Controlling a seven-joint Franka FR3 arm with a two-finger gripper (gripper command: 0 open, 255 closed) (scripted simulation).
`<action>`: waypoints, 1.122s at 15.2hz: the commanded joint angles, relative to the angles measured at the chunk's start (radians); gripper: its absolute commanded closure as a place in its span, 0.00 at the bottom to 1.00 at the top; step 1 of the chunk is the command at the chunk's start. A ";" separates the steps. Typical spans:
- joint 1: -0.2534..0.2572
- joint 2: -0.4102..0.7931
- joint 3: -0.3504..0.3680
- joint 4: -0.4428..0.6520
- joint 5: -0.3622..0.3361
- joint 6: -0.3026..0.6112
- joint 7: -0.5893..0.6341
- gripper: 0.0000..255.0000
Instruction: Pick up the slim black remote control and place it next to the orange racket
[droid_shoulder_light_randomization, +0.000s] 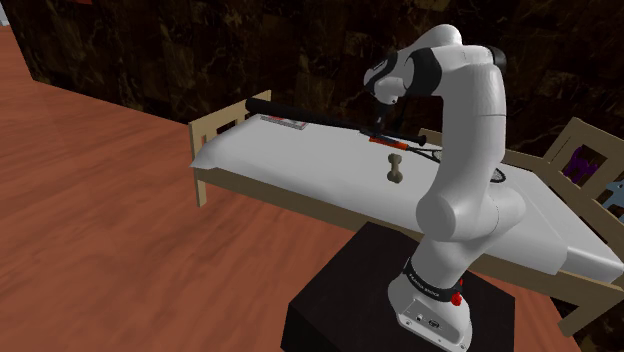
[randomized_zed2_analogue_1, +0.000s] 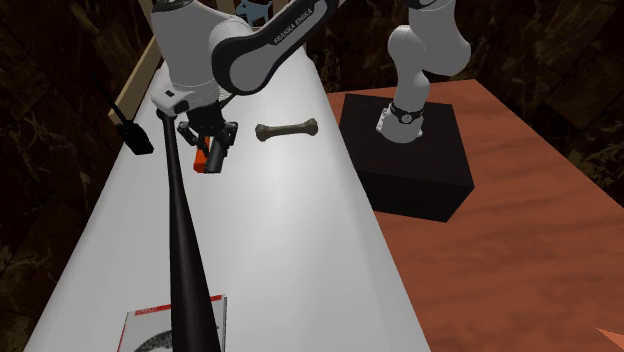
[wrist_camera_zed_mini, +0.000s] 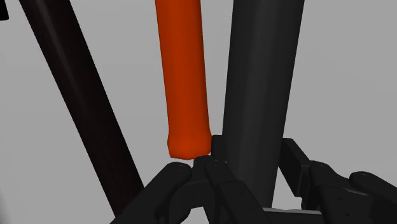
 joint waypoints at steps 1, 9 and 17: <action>0.000 0.006 0.002 -0.020 0.005 0.026 -0.004 1.00; -0.006 0.041 0.013 -0.049 0.021 0.088 -0.014 1.00; -0.014 0.050 0.017 -0.035 0.022 0.082 -0.017 0.00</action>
